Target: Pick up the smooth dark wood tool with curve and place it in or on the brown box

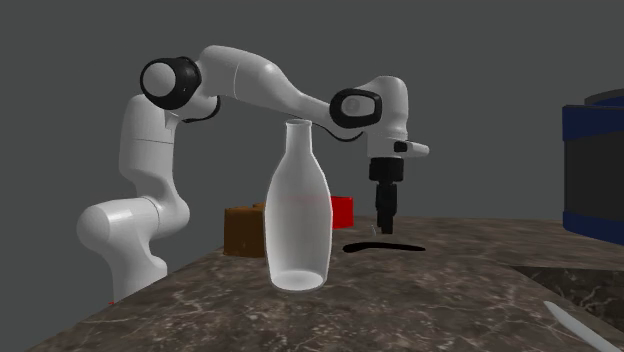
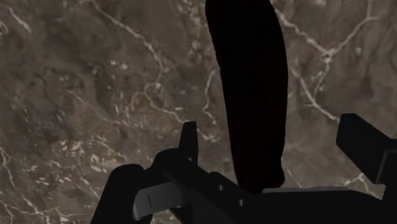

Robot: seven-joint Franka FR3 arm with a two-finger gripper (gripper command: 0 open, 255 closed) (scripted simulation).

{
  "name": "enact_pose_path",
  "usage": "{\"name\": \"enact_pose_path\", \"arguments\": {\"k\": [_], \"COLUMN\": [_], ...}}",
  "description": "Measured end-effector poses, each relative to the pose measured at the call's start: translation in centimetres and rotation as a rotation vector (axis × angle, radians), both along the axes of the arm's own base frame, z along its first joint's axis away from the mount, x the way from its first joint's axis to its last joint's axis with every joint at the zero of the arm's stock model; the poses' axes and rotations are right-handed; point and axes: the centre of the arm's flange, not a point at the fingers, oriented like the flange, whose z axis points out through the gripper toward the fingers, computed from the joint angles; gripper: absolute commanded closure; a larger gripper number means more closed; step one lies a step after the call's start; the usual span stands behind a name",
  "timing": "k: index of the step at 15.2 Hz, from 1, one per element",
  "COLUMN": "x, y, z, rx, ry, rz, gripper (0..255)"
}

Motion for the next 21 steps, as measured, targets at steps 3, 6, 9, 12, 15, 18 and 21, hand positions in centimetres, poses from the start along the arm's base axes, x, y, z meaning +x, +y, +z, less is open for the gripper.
{"name": "enact_pose_path", "arguments": {"k": [3,6,9,12,15,18,21], "x": [0.0,0.0,0.0,0.0,0.0,0.0,0.0], "y": [0.0,-0.1,-0.1,-0.1,-0.1,-0.1,-0.1], "z": [-1.6,-2.7,-2.8,-2.9,-2.9,-2.9,-2.9], "rx": [0.0,0.0,0.0,0.0,0.0,0.0,0.0], "ry": [0.0,0.0,0.0,0.0,0.0,0.0,0.0], "rz": [0.0,0.001,0.001,0.001,0.001,0.001,0.001], "gripper": [0,0,0,255,255,255,255]}}
